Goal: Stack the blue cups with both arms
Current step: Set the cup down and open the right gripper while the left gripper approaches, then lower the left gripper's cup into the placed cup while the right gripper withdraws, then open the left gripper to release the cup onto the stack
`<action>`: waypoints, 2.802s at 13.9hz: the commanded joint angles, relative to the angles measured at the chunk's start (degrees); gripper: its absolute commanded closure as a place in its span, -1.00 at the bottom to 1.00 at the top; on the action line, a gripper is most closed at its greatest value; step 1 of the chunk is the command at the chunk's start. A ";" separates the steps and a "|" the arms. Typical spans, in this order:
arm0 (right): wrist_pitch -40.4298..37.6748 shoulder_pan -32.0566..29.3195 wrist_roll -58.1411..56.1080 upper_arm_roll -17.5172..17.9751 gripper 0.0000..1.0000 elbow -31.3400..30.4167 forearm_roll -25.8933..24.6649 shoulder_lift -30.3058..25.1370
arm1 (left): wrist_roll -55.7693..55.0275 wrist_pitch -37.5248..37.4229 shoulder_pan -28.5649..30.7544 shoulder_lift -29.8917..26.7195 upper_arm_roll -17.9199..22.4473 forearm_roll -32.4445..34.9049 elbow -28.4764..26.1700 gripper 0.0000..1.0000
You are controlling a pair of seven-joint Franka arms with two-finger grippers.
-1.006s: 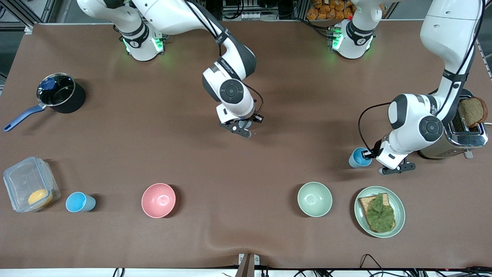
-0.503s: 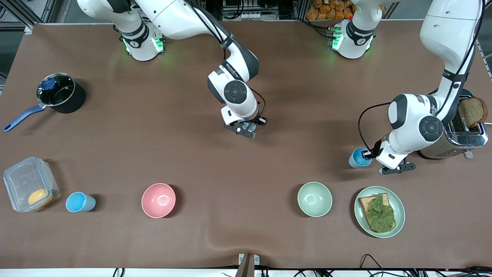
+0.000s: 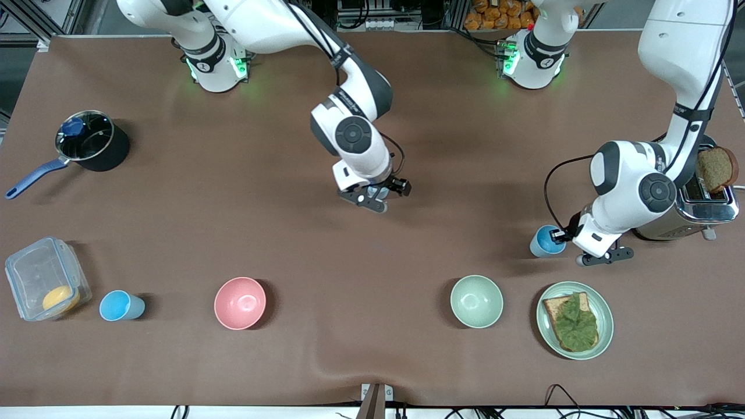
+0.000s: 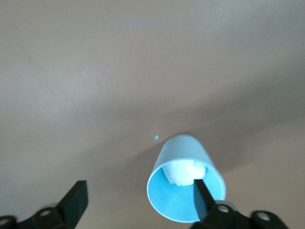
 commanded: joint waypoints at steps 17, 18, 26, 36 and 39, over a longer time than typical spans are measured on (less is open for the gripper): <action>-36.03 -39.01 -60.47 1.85 -1.00 -1.96 -12.16 -28.84 | -38.67 -14.00 -11.68 -5.27 -28.63 1.28 5.67 1.00; -35.76 -40.34 -60.55 1.77 -1.00 -1.96 -12.33 -29.98 | -38.85 -14.00 -12.57 -4.82 -28.63 1.28 5.76 1.00; -28.73 -45.45 -60.55 1.85 -1.00 -14.00 -15.41 -41.51 | -48.94 -13.91 -18.11 5.89 -28.37 13.39 11.21 1.00; -28.91 -43.43 -60.64 1.77 -1.00 -11.37 -16.55 -40.54 | -50.89 -13.91 -20.31 8.27 -28.37 14.20 13.59 1.00; -29.08 -42.56 -60.38 1.85 -1.00 -11.37 -16.37 -40.54 | -50.89 -13.91 -19.78 8.45 -28.28 14.47 13.76 1.00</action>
